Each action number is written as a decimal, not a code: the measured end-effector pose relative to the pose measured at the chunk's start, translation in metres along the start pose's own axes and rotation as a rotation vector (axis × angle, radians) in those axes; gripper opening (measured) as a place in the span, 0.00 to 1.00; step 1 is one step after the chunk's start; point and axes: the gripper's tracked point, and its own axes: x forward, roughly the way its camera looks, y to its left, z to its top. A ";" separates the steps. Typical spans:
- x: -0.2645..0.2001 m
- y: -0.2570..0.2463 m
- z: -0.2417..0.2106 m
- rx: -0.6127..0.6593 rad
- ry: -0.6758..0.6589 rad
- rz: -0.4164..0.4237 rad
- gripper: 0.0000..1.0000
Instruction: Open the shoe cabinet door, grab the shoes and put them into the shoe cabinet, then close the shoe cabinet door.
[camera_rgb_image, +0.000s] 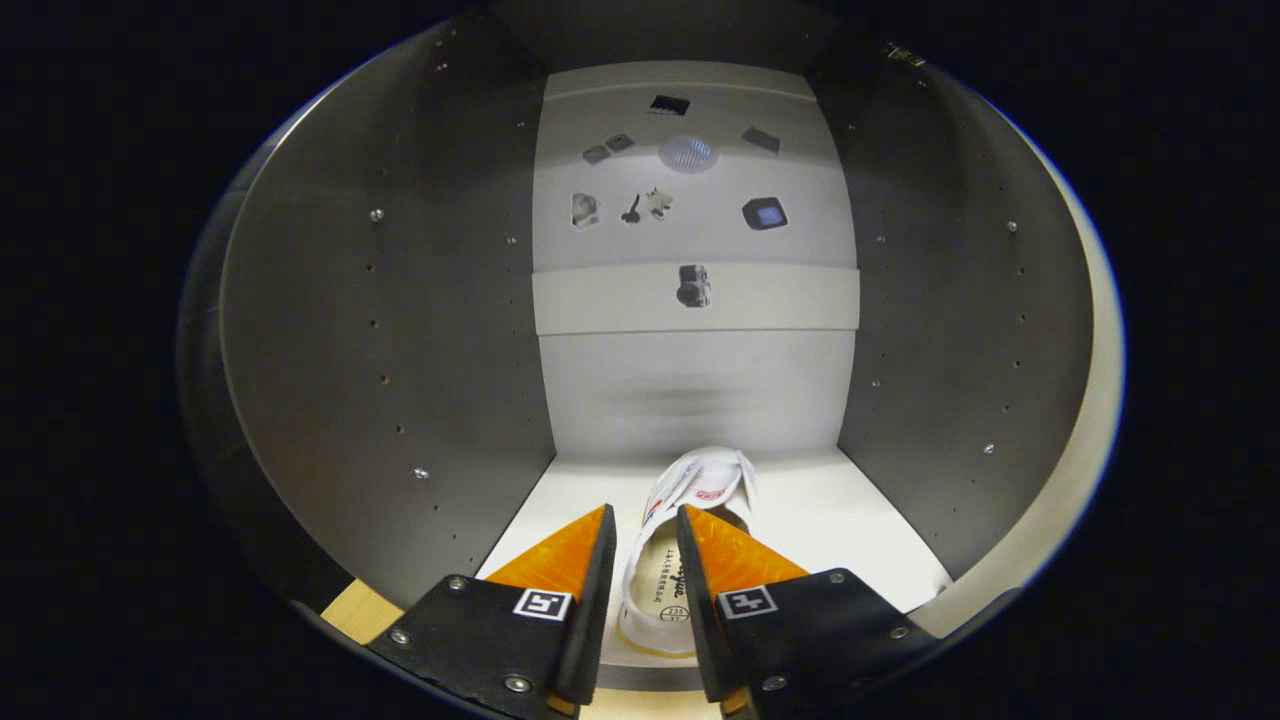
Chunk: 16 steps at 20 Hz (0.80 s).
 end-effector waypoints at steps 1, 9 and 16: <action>-0.011 0.000 0.002 -0.004 -0.004 -0.002 0.40; -0.126 0.009 0.016 -0.040 -0.081 -0.009 0.50; -0.237 0.011 0.027 -0.052 -0.144 -0.047 0.58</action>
